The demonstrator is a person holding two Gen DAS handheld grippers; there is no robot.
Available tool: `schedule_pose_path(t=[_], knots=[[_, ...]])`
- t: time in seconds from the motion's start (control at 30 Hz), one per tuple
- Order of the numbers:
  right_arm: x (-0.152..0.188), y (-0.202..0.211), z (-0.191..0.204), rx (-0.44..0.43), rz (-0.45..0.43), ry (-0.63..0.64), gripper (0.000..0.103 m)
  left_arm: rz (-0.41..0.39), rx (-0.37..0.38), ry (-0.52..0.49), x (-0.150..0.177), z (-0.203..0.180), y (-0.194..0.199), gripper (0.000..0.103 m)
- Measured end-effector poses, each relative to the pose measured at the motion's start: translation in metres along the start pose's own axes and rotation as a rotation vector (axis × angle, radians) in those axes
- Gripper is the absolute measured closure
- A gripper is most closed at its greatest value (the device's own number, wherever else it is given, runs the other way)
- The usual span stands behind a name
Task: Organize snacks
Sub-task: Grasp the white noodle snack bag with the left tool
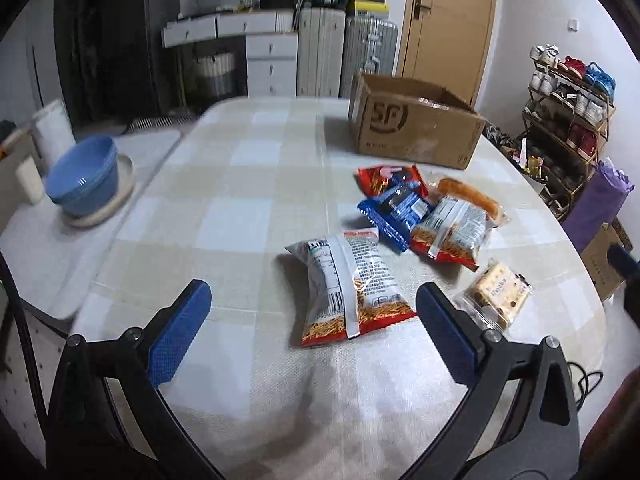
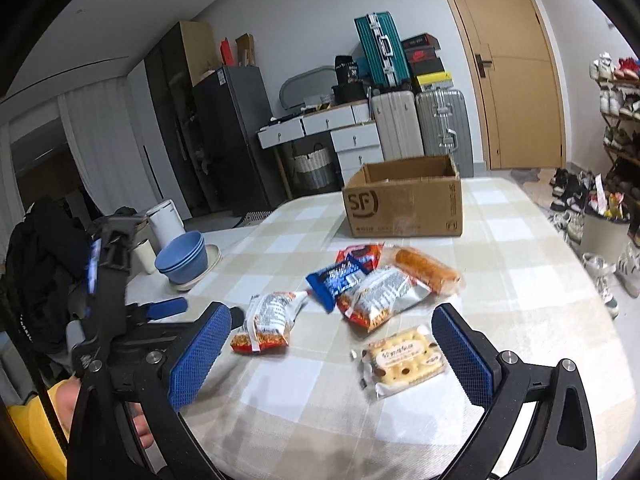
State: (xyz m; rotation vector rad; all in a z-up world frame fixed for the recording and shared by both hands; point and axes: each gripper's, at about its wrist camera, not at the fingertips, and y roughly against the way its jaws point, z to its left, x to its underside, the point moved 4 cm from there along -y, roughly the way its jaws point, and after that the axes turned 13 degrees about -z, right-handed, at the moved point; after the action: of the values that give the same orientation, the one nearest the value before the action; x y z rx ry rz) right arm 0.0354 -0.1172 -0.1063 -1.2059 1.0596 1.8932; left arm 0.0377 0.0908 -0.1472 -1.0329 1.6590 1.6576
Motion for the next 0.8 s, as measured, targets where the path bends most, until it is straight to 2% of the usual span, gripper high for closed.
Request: schedule_pose_path(t=[0.17, 0.23, 0.33, 0.5, 0.53, 0.6, 0.63, 0.67, 0.73, 0.8], knots=[[0.019, -0.016, -0.001, -0.016, 0.056, 0.014, 0.001, 0.073, -0.01, 0.009, -0.001, -0.003, -0.041, 0.001], [0.024, -0.021, -0.003, -0.023, 0.065, 0.012, 0.001, 0.106, 0.021, 0.042, -0.001, -0.005, -0.058, 0.001], [0.031, -0.029, -0.009, -0.031, 0.084, -0.009, 0.001, 0.159, 0.016, 0.05, 0.002, -0.008, -0.08, 0.001], [0.038, -0.039, -0.024, -0.025, 0.11, -0.053, 0.001, 0.209, 0.034, 0.075, 0.014, -0.008, -0.103, 0.004], [0.04, -0.042, -0.028, -0.024, 0.117, -0.064, 0.001, 0.195, 0.034, 0.07, 0.014, -0.008, -0.103, 0.007], [0.04, -0.048, -0.033, -0.024, 0.139, -0.086, 0.001, 0.183, 0.039, 0.05, 0.013, -0.009, -0.104, 0.027], [0.039, -0.051, -0.035, -0.03, 0.148, -0.097, 0.001, 0.183, 0.041, 0.031, 0.013, -0.01, -0.105, 0.033], [0.037, -0.054, -0.037, -0.033, 0.153, -0.105, 0.001, 0.183, 0.046, 0.019, 0.012, -0.011, -0.105, 0.046], [0.031, -0.061, -0.042, -0.027, 0.167, -0.116, 0.001, 0.187, 0.061, 0.011, 0.011, -0.011, -0.106, 0.048], [0.021, -0.068, -0.048, -0.024, 0.165, -0.134, 0.001, 0.178, 0.072, 0.008, 0.01, -0.01, -0.103, 0.054]])
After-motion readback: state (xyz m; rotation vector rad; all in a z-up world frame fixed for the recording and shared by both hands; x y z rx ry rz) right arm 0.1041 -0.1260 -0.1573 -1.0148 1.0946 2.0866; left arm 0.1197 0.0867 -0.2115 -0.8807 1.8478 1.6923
